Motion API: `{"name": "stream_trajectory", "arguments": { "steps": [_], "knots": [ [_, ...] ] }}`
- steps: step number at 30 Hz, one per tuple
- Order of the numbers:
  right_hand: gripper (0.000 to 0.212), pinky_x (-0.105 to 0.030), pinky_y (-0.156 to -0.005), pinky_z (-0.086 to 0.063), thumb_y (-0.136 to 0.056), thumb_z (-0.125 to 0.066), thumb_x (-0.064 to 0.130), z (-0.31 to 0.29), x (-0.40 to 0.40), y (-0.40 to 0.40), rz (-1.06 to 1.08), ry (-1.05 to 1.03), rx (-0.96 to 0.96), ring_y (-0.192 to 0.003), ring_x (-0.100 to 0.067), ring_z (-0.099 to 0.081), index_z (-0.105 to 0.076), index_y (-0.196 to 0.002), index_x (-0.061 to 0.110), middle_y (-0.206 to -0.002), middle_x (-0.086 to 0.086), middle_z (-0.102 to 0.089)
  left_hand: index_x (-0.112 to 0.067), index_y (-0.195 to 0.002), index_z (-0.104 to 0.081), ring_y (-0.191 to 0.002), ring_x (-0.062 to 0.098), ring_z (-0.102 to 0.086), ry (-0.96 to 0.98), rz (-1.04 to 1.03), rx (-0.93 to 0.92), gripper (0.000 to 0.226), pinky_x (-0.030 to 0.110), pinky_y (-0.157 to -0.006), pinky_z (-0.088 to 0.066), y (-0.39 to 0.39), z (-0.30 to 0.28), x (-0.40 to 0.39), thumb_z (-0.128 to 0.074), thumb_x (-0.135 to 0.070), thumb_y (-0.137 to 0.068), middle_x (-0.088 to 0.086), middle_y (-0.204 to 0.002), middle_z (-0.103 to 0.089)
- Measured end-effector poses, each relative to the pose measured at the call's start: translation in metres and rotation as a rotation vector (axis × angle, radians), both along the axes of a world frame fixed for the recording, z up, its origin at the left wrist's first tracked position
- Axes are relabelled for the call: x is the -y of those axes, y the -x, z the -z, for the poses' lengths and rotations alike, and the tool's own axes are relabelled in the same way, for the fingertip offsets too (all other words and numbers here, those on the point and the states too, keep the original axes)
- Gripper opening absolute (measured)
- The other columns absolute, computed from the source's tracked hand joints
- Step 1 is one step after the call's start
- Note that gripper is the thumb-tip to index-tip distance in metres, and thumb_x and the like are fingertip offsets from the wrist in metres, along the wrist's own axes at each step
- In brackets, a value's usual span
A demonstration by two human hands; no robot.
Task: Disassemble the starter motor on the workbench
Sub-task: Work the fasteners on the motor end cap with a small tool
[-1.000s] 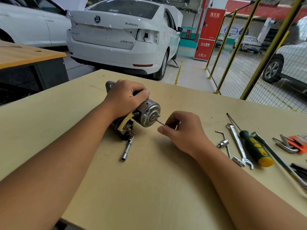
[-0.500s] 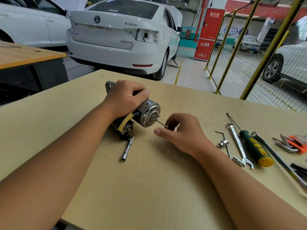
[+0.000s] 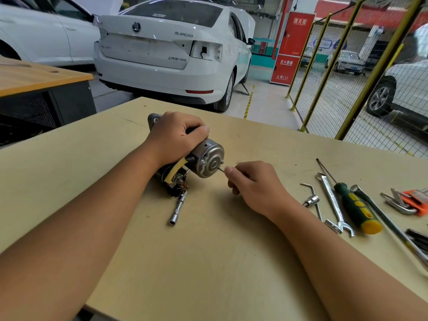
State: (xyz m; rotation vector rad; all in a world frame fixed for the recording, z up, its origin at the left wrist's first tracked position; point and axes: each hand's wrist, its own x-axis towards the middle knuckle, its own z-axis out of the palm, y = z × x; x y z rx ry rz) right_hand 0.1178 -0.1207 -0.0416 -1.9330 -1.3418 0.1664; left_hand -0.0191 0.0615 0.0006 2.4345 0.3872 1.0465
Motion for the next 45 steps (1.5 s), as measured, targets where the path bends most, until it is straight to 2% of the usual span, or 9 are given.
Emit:
{"name": "stream_trajectory", "arguments": {
  "steps": [6, 9, 12, 17, 23, 29, 34, 39, 45],
  "knots": [
    [0.031, -0.024, -0.055, -0.042, -0.075, -0.085, 0.042, -0.0018, 0.0013, 0.0008, 0.074, -0.093, 0.057, -0.069, -0.008, -0.056, -0.062, -0.073, 0.021, -0.070, 0.007, -0.063, -0.018, -0.087, -0.080, -0.079, 0.018, -0.070, -0.007, -0.001, -0.001, 0.033, 0.047, -0.079, -0.058, 0.0000, 0.0000, 0.0000, -0.056, -0.039, -0.094, -0.003, -0.076, -0.075],
    [0.038, -0.036, -0.065, -0.053, -0.086, -0.069, 0.056, -0.0020, 0.0015, 0.0033, 0.054, -0.038, 0.012, -0.068, -0.010, -0.060, -0.067, -0.074, 0.020, -0.070, 0.004, -0.067, -0.017, -0.087, -0.081, -0.079, 0.019, -0.071, -0.012, -0.002, 0.001, 0.033, 0.047, -0.079, -0.058, 0.0003, -0.0001, -0.0001, -0.056, -0.039, -0.094, -0.003, -0.076, -0.075],
    [0.044, -0.044, -0.070, -0.055, -0.098, -0.057, 0.046, -0.0025, 0.0005, 0.0010, 0.029, 0.021, 0.005, -0.065, -0.017, -0.063, -0.070, -0.070, 0.015, -0.064, 0.000, -0.068, -0.017, -0.087, -0.080, -0.079, 0.019, -0.070, -0.009, -0.005, -0.003, 0.034, 0.047, -0.079, -0.057, 0.0001, 0.0001, 0.0001, -0.056, -0.040, -0.094, -0.002, -0.076, -0.075],
    [0.031, -0.020, -0.051, -0.037, -0.075, -0.085, 0.043, -0.0013, 0.0009, -0.0012, 0.082, -0.081, 0.067, -0.064, -0.005, -0.054, -0.063, -0.069, 0.022, -0.065, 0.006, -0.062, -0.018, -0.088, -0.080, -0.079, 0.018, -0.070, -0.008, -0.003, -0.007, 0.034, 0.046, -0.079, -0.058, 0.0006, -0.0004, 0.0005, -0.056, -0.041, -0.094, -0.003, -0.076, -0.074],
    [0.043, -0.045, -0.069, -0.054, -0.098, -0.058, 0.044, -0.0015, 0.0012, 0.0019, 0.027, 0.002, 0.016, -0.063, -0.016, -0.063, -0.069, -0.068, 0.016, -0.062, 0.003, -0.067, -0.017, -0.090, -0.081, -0.080, 0.018, -0.070, -0.011, -0.001, -0.004, 0.034, 0.047, -0.079, -0.058, 0.0004, -0.0004, 0.0011, -0.056, -0.040, -0.095, -0.002, -0.077, -0.075],
    [0.033, -0.018, -0.053, -0.038, -0.073, -0.087, 0.039, -0.0024, 0.0010, 0.0019, 0.089, -0.140, 0.048, -0.066, -0.007, -0.053, -0.059, -0.070, 0.021, -0.067, 0.006, -0.061, -0.018, -0.088, -0.080, -0.079, 0.017, -0.070, -0.011, -0.004, -0.009, 0.034, 0.046, -0.078, -0.058, 0.0003, -0.0002, 0.0002, -0.055, -0.040, -0.094, -0.004, -0.076, -0.074],
    [0.041, -0.034, -0.065, -0.048, -0.095, -0.059, 0.047, -0.0043, 0.0013, 0.0001, 0.089, -0.066, -0.099, -0.063, -0.012, -0.061, -0.069, -0.075, 0.013, -0.065, 0.000, -0.069, -0.019, -0.085, -0.079, -0.077, 0.018, -0.069, -0.003, -0.009, -0.006, 0.034, 0.046, -0.077, -0.058, 0.0005, 0.0004, 0.0002, -0.055, -0.041, -0.094, -0.005, -0.074, -0.073],
    [0.045, -0.036, -0.073, -0.052, -0.103, -0.048, 0.042, -0.0051, 0.0023, -0.0012, -0.020, 0.106, -0.018, -0.062, -0.007, -0.060, -0.070, -0.071, 0.020, -0.062, 0.006, -0.067, -0.020, -0.086, -0.080, -0.079, 0.019, -0.070, -0.004, -0.008, -0.006, 0.034, 0.047, -0.077, -0.058, -0.0002, 0.0006, -0.0005, -0.055, -0.041, -0.094, -0.004, -0.076, -0.074],
    [0.028, -0.023, -0.053, -0.040, -0.081, -0.081, 0.041, -0.0027, 0.0026, -0.0018, 0.056, -0.042, 0.092, -0.058, -0.007, -0.053, -0.066, -0.070, 0.020, -0.063, 0.005, -0.062, -0.020, -0.086, -0.079, -0.079, 0.019, -0.070, 0.001, -0.005, -0.009, 0.036, 0.048, -0.078, -0.058, 0.0003, 0.0008, -0.0006, -0.054, -0.044, -0.093, -0.003, -0.076, -0.074]
  ]
}}
